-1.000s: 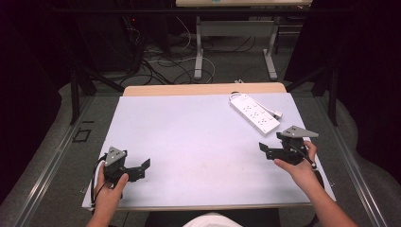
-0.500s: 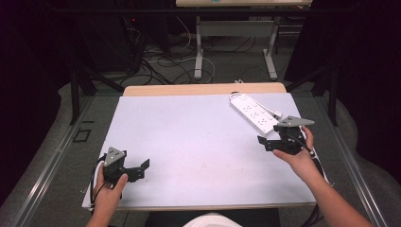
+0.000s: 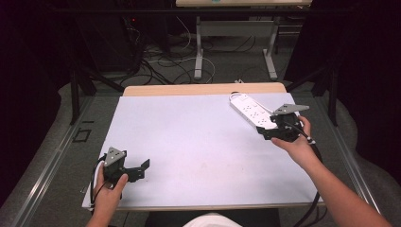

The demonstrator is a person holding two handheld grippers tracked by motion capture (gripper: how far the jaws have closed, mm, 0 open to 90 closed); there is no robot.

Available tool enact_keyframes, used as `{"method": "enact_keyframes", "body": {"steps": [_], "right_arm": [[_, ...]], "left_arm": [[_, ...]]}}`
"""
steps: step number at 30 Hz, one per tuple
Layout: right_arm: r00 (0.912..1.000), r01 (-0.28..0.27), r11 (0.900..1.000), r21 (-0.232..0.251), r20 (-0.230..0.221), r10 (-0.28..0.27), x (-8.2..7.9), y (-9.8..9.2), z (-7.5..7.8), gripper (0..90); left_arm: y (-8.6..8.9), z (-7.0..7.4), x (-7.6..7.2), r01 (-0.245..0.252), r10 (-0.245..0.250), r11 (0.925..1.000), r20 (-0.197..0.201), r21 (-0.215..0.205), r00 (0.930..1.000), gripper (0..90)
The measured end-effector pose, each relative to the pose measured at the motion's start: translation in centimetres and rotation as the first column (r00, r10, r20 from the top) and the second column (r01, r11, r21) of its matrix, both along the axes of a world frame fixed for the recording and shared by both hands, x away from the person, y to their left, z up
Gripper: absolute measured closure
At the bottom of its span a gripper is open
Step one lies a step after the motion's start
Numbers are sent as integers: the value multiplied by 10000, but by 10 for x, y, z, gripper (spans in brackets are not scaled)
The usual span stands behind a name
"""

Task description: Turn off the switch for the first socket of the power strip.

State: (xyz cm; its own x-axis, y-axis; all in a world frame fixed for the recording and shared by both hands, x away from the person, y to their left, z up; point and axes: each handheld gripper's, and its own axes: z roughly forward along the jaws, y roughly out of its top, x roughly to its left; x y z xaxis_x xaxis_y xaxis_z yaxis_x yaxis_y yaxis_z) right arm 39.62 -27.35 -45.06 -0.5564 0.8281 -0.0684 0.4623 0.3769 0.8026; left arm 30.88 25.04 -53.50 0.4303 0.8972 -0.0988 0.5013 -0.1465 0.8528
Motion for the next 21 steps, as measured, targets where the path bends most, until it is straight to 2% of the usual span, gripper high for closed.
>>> {"method": "enact_keyframes", "body": {"steps": [12, 16, 21], "right_arm": [[9994, -297, 9990, -335, -186, 291, 23, 9, 11, 335], [9997, -185, 9994, -283, -168, 180, 30, 13, 14, 362], [9990, -57, 9996, -290, -456, 43, 45, 16, 16, 363]], "left_arm": [[0, 0, 0, -2, 2, 10000, 0, -7, 10000, 6], [1, 0, 1, -13, 13, 10000, -10, -7, 10000, 6], [1, 0, 1, -41, 41, 10000, -4, -28, 10000, 6]]}}
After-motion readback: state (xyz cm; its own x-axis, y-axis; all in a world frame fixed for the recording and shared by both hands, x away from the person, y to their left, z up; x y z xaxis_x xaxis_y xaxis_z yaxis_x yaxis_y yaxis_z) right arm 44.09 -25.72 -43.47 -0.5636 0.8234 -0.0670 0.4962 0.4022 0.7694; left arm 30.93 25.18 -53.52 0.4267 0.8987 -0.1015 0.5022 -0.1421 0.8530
